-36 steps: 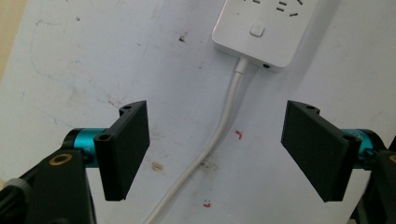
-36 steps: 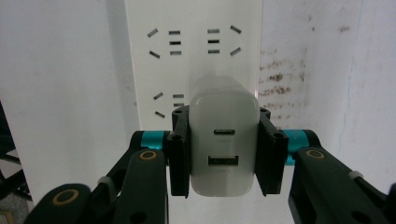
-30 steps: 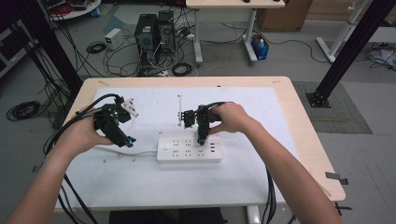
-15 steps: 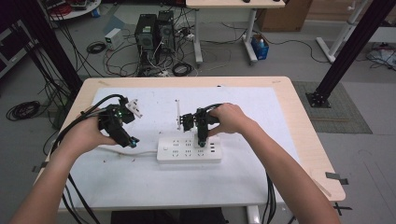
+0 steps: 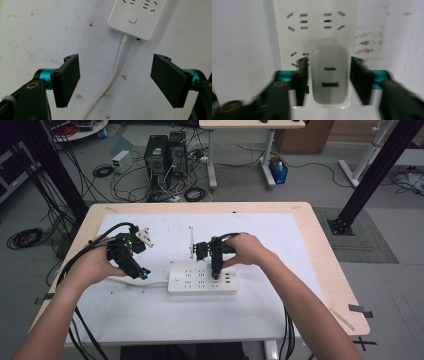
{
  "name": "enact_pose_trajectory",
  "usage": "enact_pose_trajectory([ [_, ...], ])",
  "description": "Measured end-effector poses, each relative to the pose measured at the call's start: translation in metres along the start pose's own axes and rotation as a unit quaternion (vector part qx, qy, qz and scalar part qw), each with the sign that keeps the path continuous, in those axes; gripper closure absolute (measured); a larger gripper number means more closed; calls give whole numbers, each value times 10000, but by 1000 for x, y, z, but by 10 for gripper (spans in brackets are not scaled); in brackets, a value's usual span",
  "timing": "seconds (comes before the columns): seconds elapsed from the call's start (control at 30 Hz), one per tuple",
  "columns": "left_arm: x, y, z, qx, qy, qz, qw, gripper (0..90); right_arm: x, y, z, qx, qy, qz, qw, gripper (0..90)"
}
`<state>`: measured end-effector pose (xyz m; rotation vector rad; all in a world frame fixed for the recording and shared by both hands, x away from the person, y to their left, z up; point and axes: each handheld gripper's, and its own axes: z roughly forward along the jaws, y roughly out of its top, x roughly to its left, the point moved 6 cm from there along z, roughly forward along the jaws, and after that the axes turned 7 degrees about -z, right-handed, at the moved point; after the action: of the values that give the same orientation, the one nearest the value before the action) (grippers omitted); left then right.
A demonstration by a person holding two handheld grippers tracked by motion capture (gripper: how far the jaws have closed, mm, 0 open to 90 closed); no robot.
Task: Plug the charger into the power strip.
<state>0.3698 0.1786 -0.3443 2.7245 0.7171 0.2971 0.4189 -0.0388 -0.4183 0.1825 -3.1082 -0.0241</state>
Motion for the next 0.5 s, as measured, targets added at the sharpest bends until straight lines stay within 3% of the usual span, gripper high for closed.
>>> enact_pose_trajectory([
  [0.03, 0, 0, 0, 0, 0, 0, 10000, 237, 0, 0, 0, 0, 0, 0, 10000, 468],
  [0.07, 1, -1, -1, -16, 33, -1, 10000, 237, -5, -6, -14, -401, 8, 458, 9981, 396],
  [0.1, 1, -1, -1, -16, 33, -1, 10000, 237, -5, -6, -14, -401, 8, 458, 9981, 396],
  [0.13, 2, -1, -1, -30, 20, -6, 10000, 237, -6, -12, -24, -561, -51, 807, 9951, 371],
  [0.17, 2, -1, -2, -61, 30, 5, 10000, 237, -7, -23, -35, -750, -222, 1089, 9910, 323],
  [0.2, 4, -1, -3, -76, 43, 8, 10000, 237, -8, -43, -50, -941, -463, 1516, 9829, 314],
  [0.27, 6, -1, -3, -88, 70, -5, 9999, 237, -9, -70, -65, -1164, -744, 2118, 9675, 285],
  [0.3, 6, -1, -3, -88, 70, -5, 9999, 237, -9, -70, -65, -1164, -744, 2118, 9675, 285],
  [0.33, 9, -1, -2, -89, 96, -48, 9999, 237, -7, -103, -79, -1387, -975, 3083, 9361, 241],
  [0.37, 9, -1, -2, -89, 96, -48, 9999, 237, -7, -103, -79, -1387, -975, 3083, 9361, 241],
  [0.4, 10, 0, -2, -83, 111, -67, 9999, 237, -1, -124, -86, -1562, -1014, 3580, 9150, 232],
  [0.43, 12, 1, -1, -74, 121, -94, 9999, 237, -1, -124, -86, -1562, -1014, 3580, 9150, 232],
  [0.47, 15, 3, 0, -84, 128, -107, 9998, 237, 3, -147, -91, -1496, -1254, 4280, 8824, 232],
  [0.5, 15, 3, 0, -84, 128, -107, 9998, 237, 3, -147, -91, -1496, -1254, 4280, 8824, 232],
])
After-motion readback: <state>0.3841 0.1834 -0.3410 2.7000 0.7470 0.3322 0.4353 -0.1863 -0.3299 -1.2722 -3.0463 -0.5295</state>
